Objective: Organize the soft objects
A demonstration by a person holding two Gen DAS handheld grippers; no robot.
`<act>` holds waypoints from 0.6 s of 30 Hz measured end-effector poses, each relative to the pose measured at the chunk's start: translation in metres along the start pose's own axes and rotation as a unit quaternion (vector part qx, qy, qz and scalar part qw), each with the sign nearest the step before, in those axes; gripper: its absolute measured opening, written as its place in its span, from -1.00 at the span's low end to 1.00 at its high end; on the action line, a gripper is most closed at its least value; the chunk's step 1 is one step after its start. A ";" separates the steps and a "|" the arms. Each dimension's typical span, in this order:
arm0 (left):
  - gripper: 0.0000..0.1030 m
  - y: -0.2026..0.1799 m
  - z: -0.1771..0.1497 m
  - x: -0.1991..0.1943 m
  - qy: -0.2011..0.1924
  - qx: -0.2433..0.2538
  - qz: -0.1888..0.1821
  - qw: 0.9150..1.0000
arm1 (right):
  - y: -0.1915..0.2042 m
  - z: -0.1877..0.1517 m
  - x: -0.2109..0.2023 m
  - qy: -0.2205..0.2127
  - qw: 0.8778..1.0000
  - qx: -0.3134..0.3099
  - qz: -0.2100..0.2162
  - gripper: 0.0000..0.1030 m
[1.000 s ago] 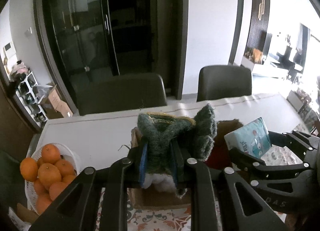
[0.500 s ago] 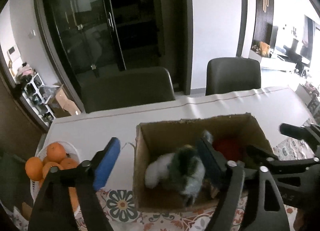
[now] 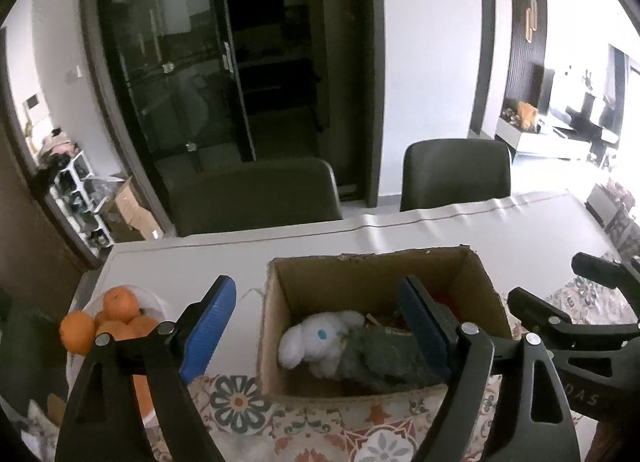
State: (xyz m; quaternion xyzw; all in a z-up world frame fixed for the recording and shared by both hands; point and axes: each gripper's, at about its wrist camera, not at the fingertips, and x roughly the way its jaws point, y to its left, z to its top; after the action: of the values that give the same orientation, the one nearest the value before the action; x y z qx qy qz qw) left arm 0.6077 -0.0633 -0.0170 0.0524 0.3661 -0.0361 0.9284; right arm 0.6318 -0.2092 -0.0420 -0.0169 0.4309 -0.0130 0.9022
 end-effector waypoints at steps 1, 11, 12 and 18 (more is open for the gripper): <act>0.70 0.002 -0.003 -0.007 -0.004 -0.005 0.007 1.000 | -0.001 -0.002 -0.004 -0.003 1.000 0.002 0.002 0.63; 0.96 0.023 -0.042 -0.085 -0.052 -0.016 0.038 0.998 | 0.009 -0.038 -0.066 -0.054 0.998 0.020 -0.008 0.64; 1.00 0.025 -0.049 -0.094 -0.059 -0.016 0.039 0.997 | 0.011 -0.044 -0.074 -0.062 0.998 0.019 -0.011 0.66; 1.00 0.029 -0.084 -0.145 -0.089 -0.003 0.048 0.995 | 0.020 -0.084 -0.124 -0.112 0.993 0.019 -0.023 0.87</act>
State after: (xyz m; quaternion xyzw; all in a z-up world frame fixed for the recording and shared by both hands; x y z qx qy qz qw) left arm 0.4478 -0.0196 0.0233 0.0636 0.2793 0.0052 0.9581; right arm 0.4886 -0.1863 0.0013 -0.0106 0.3267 -0.0397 0.9442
